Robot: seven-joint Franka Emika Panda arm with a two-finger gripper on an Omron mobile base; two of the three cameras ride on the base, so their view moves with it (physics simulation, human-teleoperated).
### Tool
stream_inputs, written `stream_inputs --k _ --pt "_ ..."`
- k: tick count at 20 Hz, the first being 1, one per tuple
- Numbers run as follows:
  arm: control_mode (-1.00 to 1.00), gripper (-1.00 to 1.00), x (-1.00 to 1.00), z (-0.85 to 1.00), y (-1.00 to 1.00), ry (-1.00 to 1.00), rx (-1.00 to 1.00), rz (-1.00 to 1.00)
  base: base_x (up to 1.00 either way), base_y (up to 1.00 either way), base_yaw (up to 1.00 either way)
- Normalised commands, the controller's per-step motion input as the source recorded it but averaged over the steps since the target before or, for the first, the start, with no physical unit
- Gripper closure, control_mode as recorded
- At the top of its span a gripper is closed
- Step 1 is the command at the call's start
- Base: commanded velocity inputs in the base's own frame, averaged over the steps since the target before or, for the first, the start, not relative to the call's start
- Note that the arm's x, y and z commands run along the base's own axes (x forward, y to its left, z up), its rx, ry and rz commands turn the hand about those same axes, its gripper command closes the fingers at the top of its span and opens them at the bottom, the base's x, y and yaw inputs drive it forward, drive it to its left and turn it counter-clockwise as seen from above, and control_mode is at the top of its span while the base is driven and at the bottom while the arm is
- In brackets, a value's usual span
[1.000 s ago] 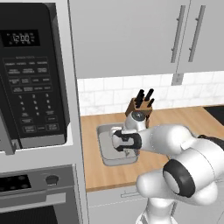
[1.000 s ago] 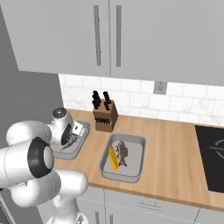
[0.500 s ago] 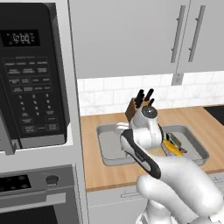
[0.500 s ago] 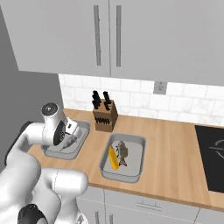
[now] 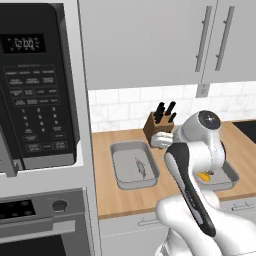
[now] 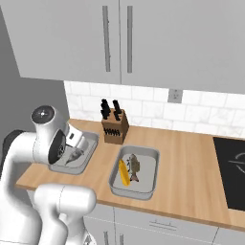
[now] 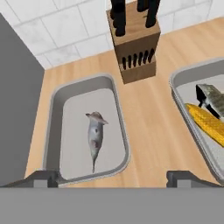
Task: Place one corn and one fish in each tupperware on the nearby counter, to pack two identical lunches.
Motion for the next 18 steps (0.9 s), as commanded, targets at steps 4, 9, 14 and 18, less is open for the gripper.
stream_inputs --k 4,9,14,18 --pt "-1.00 -1.00 -1.00 0.62 -0.05 0.00 -0.06 0.11 0.00 0.00 0.00" --pt "-1.00 -1.00 -0.60 -0.30 -0.25 -0.02 -0.18 0.31 0.00 0.00 0.00" --pt "-1.00 -1.00 -0.30 -0.19 -0.30 -0.12 -0.05 0.28 0.00 0.00 0.00" --pt "-1.00 -1.00 -0.21 -0.19 0.00 -0.13 -0.04 0.12 0.00 0.00 0.00"
